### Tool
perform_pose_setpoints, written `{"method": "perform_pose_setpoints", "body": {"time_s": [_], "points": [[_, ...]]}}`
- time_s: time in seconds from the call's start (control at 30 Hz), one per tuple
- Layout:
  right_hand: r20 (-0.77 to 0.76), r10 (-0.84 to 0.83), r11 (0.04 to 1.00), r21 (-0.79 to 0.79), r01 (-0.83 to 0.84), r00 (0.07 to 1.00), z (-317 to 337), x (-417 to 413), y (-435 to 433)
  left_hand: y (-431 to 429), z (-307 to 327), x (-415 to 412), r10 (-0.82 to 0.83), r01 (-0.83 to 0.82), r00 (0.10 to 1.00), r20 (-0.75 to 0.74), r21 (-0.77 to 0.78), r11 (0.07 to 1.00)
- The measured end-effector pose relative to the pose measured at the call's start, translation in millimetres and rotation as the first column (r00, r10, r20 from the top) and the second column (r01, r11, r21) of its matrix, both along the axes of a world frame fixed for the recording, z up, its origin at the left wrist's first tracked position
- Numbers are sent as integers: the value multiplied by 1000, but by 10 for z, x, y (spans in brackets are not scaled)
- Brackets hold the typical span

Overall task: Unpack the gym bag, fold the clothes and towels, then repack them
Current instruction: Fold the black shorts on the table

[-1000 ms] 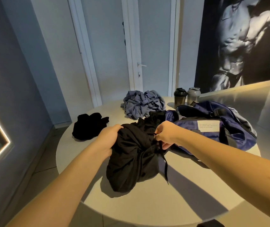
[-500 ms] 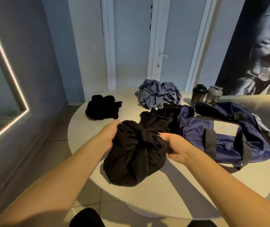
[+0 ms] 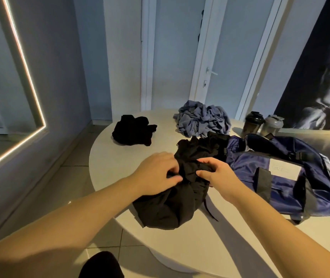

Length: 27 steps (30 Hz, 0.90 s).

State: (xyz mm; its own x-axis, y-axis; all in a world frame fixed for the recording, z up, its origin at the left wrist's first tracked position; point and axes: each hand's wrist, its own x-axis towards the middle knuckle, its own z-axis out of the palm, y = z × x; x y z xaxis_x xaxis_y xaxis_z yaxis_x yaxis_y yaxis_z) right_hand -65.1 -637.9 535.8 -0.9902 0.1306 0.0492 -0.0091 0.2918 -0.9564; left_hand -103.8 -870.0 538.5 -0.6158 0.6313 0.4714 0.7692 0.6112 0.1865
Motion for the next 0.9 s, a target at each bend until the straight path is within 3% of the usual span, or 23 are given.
{"method": "perform_pose_setpoints", "body": {"time_s": [0.1,0.17,0.23,0.3,0.33,0.4,0.5,0.57,0.67,0.83,0.9], "points": [[85,-63,995,81,56,994,-44,-29,107,-88,-165,-94,18,-4,998,64,-201,979],[97,-114,947,310,79,989,-40,-14,168,-111,-210,-104,6,13,996,86,-222,975],[-76,-92,862,493,117,993,30,51,134,-102,-188,-101,-5,18,996,94,-130,991],[-295,12,819,551,160,955,116,137,1,-59,-105,-94,8,-10,994,109,19,1000],[-336,54,811,564,155,941,151,174,-80,-28,-48,-88,23,-32,993,116,75,997],[-303,113,779,618,105,946,156,197,-207,30,61,-53,45,-73,986,158,177,982],[-126,121,664,747,14,985,81,132,-244,79,140,-15,36,-132,963,268,353,926],[-76,79,627,779,10,994,42,97,-212,77,187,2,31,-214,931,363,475,854],[-42,34,610,792,12,999,-55,74,-123,1,229,-56,11,-359,880,475,651,669],[-151,-118,749,635,188,981,84,49,129,-285,198,-347,-130,-533,790,599,776,336],[-166,-152,763,607,222,974,172,7,230,-403,129,-439,-111,-568,765,634,746,346]]}}
